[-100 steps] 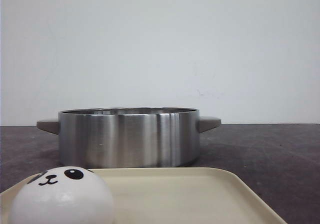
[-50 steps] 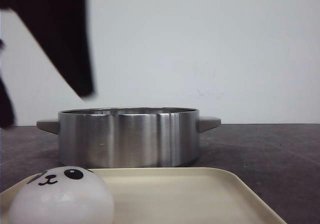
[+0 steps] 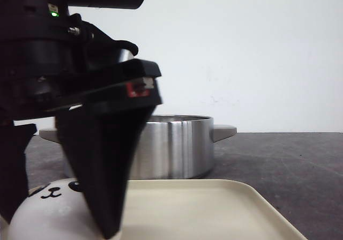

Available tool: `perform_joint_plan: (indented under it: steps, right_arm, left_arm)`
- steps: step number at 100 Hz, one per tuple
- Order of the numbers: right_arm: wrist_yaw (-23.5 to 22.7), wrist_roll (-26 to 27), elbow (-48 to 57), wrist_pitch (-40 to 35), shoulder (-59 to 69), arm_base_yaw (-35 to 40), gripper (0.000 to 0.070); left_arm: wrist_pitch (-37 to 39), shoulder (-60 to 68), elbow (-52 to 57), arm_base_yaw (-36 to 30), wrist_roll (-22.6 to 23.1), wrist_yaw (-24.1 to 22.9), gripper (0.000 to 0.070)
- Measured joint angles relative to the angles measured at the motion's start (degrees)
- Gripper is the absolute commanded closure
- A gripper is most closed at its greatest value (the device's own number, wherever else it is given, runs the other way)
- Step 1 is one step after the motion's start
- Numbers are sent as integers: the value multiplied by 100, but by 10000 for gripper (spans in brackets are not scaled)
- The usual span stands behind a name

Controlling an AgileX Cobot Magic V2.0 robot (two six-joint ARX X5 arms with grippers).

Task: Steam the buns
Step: 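Grasp the last panda bun on the tray with the left gripper, then lower the bun into the steel pot and open the left gripper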

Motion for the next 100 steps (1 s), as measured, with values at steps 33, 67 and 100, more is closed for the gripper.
perform_joint_plan:
  steps: [33,67,100]
  right_arm:
    - [0,-4,0,0,0,0,693]
    - [0,-9,0,0,0,0,693]
    - [4,-9,0,2,0,0,693]
  left_arm:
    - [-61,-39,0,-57,286,125,700]
    - [-114,-1617,1001,-146,313,116,700]
    - [-708,-1285,2618,704,1239,-713,700]
